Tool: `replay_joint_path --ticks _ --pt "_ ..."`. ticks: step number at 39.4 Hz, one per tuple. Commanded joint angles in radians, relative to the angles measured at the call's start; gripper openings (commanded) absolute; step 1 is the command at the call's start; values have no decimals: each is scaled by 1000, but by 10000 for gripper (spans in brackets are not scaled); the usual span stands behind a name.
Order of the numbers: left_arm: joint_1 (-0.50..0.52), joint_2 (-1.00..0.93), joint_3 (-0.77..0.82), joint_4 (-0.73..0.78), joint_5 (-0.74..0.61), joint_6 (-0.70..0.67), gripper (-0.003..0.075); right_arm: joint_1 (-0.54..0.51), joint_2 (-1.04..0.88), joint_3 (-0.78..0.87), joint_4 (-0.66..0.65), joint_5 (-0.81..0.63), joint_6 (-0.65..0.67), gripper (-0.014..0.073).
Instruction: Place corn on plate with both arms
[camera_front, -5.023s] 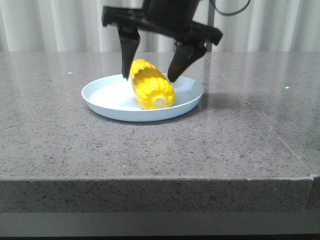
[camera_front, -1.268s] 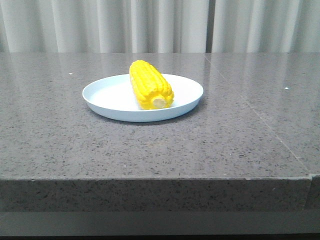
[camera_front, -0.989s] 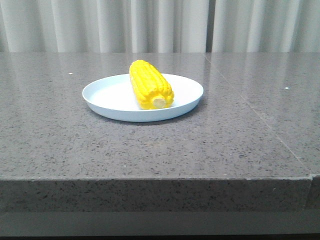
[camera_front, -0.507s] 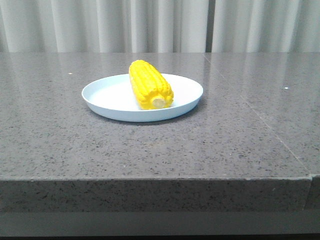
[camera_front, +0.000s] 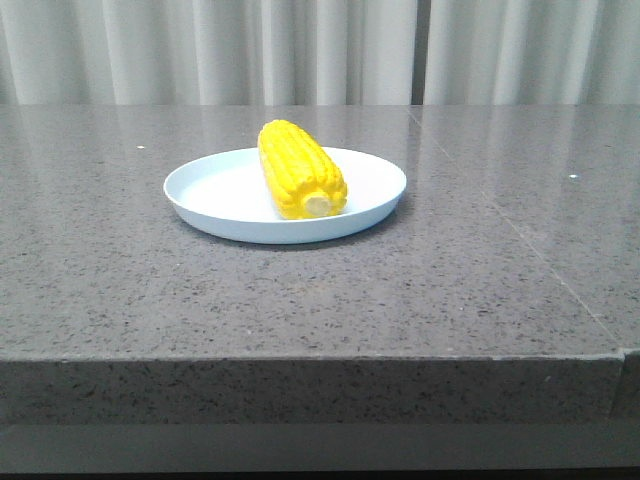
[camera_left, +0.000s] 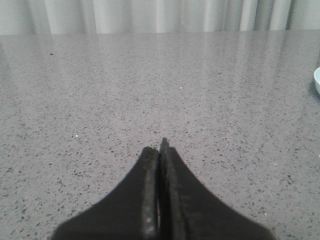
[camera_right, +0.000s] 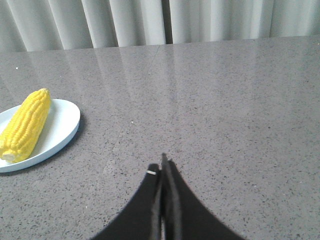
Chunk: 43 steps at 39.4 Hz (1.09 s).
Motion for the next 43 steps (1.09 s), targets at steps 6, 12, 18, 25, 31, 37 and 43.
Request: replay_joint_path --ticks 6,12,18,25,31,37,43 --pt "0 -17 22 -9 -86 3 -20 -7 12 -24 -20 -80 -9 -60" --pt "0 -17 22 -9 -86 3 -20 -21 8 11 -9 -133 -49 -60" --pt "0 -17 22 -9 -86 3 -20 -109 -4 115 131 -261 -261 -60" --pt "0 -17 22 -9 -86 3 -20 -232 -80 252 246 -343 -311 -60" --pt "0 -17 22 -9 -86 3 -20 -274 -97 368 265 -403 -311 -60" --pt "0 -17 22 -9 -86 3 -20 -274 -97 422 260 -415 -311 -60" --pt "0 -17 22 -9 -86 3 -20 -274 -97 423 261 -410 -311 -60"
